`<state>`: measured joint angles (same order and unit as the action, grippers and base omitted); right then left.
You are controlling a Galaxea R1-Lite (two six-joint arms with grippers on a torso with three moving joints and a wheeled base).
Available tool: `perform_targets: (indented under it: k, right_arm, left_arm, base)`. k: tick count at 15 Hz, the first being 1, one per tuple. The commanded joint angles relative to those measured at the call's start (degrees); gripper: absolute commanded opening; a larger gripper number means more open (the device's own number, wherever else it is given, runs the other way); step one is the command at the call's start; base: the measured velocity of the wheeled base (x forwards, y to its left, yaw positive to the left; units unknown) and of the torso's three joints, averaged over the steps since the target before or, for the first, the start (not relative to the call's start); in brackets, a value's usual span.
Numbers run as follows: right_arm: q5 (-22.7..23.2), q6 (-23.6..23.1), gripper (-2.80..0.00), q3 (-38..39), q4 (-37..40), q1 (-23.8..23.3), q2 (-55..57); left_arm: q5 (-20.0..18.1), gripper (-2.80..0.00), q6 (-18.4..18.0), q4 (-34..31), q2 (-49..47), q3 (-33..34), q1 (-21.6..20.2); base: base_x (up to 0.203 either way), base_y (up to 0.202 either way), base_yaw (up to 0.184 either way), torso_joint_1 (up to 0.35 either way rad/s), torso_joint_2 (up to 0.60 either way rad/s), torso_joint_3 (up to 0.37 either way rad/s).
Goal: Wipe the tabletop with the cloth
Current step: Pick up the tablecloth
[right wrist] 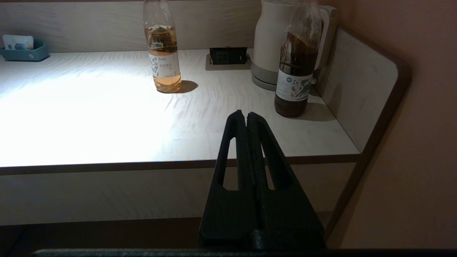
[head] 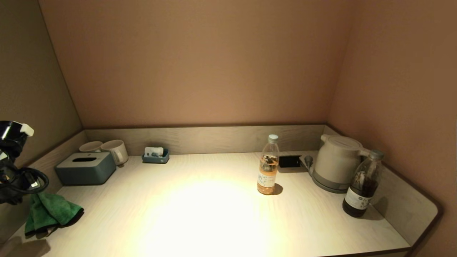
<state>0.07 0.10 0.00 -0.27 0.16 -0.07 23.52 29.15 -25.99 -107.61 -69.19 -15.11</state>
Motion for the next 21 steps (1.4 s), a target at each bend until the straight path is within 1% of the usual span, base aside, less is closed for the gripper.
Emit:
perform_targets:
  k: [1, 2, 3, 4, 5, 8, 9, 10, 11, 16, 17, 21]
  right_arm:
    - [0.01, -0.01, -2.8, 0.0, 0.0, 0.02, 0.07]
    - [0.01, -0.01, -2.8, 0.0, 0.0, 0.02, 0.07]
    - [0.01, -0.01, -2.8, 0.0, 0.0, 0.02, 0.07]
    - [0.01, -0.01, -2.8, 0.0, 0.0, 0.02, 0.07]
    - [0.01, -0.01, -2.8, 0.0, 0.0, 0.02, 0.07]
    - [0.01, -0.01, -2.8, 0.0, 0.0, 0.02, 0.07]
    - [0.01, -0.01, -2.8, 0.0, 0.0, 0.02, 0.07]
    - [0.01, -0.01, -2.8, 0.0, 0.0, -0.07, 0.07]
    - [0.01, -0.01, -2.8, 0.0, 0.0, -0.04, 0.07]
    - [0.01, -0.01, -2.8, 0.0, 0.0, 0.02, 0.07]
    - [0.01, -0.01, -2.8, 0.0, 0.0, 0.02, 0.07]
    - [0.01, -0.01, -2.8, 0.0, 0.0, 0.02, 0.07]
  left_arm:
    - [-0.81, -2.8, -2.83, -0.37, -7.16, -2.07, -3.24]
    - [-2.03, -2.8, -3.6, -0.38, -7.27, -2.44, -3.7]
    - [-4.9, -2.8, -4.81, -0.45, -7.34, -3.1, -4.45]
    - [-5.89, -2.8, -5.17, -0.58, -7.14, -3.54, -4.68]
    - [-10.28, -2.8, -5.82, -0.89, -6.78, -4.68, -5.09]
    - [-14.47, -2.8, -8.75, -0.91, -6.91, -6.13, -6.25]
    - [-14.52, -2.8, -8.79, -0.91, -6.92, -6.15, -6.27]
    - [-16.6, -2.8, -9.18, -0.96, -7.19, -7.62, -6.69]
    - [-17.55, -2.8, -9.52, -0.99, -7.63, -8.38, -7.07]
    - [-17.38, -2.8, -11.38, -0.88, -12.06, -12.44, -9.17]
    - [-17.37, 0.0, -11.57, -0.96, -12.81, -13.38, -9.49]
    - [-17.37, 0.0, -12.08, -0.88, -14.84, -15.29, -9.77]
  base:
    - [0.0, 0.0, 0.0, 0.0, 0.0, 0.0]
    - [0.0, 0.0, 0.0, 0.0, 0.0, 0.0]
    - [0.0, 0.0, 0.0, 0.0, 0.0, 0.0]
    - [0.0, 0.0, 0.0, 0.0, 0.0, 0.0]
    - [0.0, 0.0, 0.0, 0.0, 0.0, 0.0]
    - [0.0, 0.0, 0.0, 0.0, 0.0, 0.0]
    - [0.0, 0.0, 0.0, 0.0, 0.0, 0.0]
    - [0.0, 0.0, 0.0, 0.0, 0.0, 0.0]
    - [0.0, 0.0, 0.0, 0.0, 0.0, 0.0]
    - [0.0, 0.0, 0.0, 0.0, 0.0, 0.0]
    - [0.0, 0.0, 0.0, 0.0, 0.0, 0.0]
    - [0.0, 0.0, 0.0, 0.0, 0.0, 0.0]
